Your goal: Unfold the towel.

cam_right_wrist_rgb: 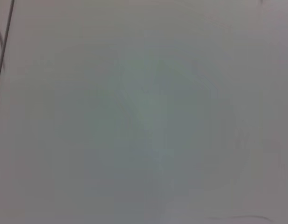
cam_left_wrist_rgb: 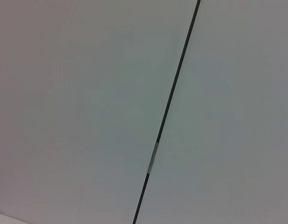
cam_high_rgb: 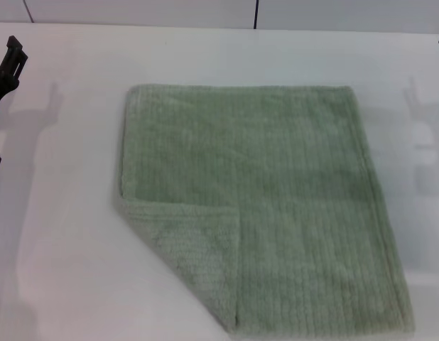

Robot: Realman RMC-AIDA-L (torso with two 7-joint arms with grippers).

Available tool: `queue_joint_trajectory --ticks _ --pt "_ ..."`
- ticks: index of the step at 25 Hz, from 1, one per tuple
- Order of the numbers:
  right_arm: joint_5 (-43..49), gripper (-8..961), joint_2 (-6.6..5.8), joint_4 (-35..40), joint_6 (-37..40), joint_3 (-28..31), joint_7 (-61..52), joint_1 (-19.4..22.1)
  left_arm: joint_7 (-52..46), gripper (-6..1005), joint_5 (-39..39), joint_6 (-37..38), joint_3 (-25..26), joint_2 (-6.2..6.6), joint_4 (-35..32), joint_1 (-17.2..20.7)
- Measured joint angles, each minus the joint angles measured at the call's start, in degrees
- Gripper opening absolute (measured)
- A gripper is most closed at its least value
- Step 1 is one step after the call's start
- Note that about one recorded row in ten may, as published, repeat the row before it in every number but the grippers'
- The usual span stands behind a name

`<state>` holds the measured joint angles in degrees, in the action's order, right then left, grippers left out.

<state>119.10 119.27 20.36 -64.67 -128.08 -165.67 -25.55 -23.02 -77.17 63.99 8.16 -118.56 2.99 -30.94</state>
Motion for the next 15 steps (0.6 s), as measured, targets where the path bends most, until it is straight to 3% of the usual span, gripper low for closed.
queue_joint_trajectory --ticks 15 --pt "0.0 700 0.00 0.0 0.0 -0.8 0.0 -0.3 -0.1 840 0.0 0.0 -0.2 0.00 0.0 0.0"
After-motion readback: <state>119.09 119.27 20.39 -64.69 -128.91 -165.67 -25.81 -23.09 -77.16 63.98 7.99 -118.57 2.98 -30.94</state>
